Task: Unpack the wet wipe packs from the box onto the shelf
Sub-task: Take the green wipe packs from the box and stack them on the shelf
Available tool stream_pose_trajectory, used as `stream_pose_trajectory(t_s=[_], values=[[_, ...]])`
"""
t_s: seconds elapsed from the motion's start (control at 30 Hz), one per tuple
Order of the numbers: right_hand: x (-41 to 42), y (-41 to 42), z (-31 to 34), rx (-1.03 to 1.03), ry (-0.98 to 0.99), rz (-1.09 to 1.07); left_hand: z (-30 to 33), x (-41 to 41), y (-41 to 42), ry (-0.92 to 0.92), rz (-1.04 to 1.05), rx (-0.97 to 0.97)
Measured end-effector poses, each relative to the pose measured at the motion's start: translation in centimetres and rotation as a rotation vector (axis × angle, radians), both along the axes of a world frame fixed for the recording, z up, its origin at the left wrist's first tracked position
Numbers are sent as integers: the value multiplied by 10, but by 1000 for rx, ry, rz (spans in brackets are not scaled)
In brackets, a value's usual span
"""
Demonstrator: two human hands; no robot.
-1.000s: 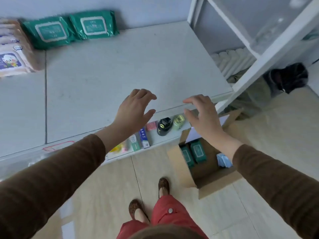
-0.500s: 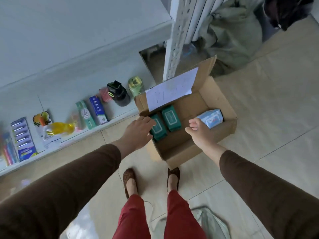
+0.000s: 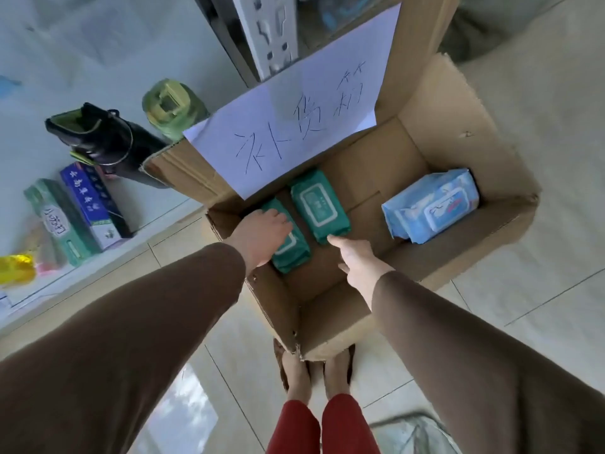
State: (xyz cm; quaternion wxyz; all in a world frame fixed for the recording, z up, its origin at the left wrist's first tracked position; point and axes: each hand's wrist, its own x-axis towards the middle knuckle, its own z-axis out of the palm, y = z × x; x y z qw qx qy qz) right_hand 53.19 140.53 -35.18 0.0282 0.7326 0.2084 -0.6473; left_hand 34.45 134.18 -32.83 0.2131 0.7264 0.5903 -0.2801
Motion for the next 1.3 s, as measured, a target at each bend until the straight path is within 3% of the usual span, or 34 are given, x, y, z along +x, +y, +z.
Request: stream_pose_trajectory(t_s=[0.2, 0.33, 0.47, 0.63, 0.73, 0.87, 1.0, 1.13, 1.3], values=[[-34, 10, -64, 68, -21, -212, -62, -6, 14, 15, -126, 38], [-36, 11, -128, 98, -60, -239, -80, -11, 18, 48, -199, 27], [-47, 18, -94, 41, -122, -345, -76, -4, 26, 140, -257, 3], [-39, 13, -84, 41, 87, -443, -65, 11, 28, 268, -354, -9], [-26, 23, -66, 87, 113, -416, -44, 17, 24, 222, -318, -1], [-24, 43, -24, 123, 148, -318, 4, 35, 12, 101, -147, -42], [-2, 54, 35, 168, 137, -122, 75, 47, -2, 66, -97, 44], [29, 39, 160, 223, 221, -55, 184, 40, -20, -4, 128, 117], [44, 7, 320, 165, 567, -9, 346, 4, -79, -201, 582, 120]])
